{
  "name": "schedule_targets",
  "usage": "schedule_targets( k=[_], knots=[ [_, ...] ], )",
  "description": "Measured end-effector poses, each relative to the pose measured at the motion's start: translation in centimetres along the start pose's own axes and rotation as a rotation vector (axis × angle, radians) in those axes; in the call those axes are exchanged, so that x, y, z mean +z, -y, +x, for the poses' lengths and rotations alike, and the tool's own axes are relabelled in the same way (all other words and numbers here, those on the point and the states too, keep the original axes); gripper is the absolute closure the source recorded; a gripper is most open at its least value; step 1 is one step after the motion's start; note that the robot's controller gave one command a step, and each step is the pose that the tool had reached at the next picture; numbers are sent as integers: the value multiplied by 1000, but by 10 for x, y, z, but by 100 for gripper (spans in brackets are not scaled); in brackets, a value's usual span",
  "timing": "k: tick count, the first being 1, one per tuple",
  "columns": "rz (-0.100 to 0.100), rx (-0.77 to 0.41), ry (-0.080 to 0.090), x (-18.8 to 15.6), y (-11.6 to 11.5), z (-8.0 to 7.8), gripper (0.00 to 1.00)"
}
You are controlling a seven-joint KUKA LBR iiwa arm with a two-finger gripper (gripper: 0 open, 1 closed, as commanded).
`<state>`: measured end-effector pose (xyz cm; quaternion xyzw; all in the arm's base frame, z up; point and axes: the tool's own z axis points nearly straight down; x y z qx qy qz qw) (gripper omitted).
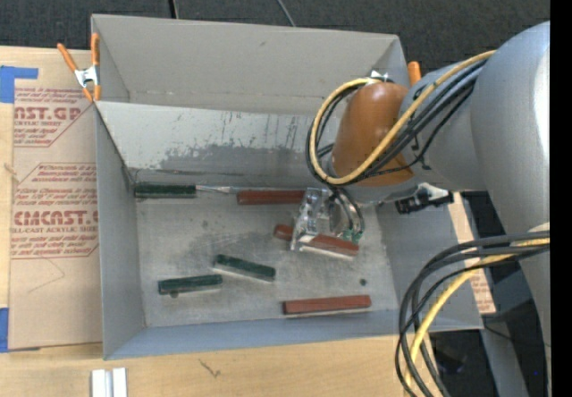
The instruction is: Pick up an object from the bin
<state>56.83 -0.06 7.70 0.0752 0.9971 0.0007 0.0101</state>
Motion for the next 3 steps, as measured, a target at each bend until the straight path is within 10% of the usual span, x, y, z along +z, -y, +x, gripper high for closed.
schedule_targets(
  k=[1, 2, 3],
  knots=[
    [2, -40, -18, -117, 1, 1, 100],
    [3, -40, -18, -117, 1, 1, 100],
    [0, -364, -16, -217, 51, -12, 100]
  ],
)
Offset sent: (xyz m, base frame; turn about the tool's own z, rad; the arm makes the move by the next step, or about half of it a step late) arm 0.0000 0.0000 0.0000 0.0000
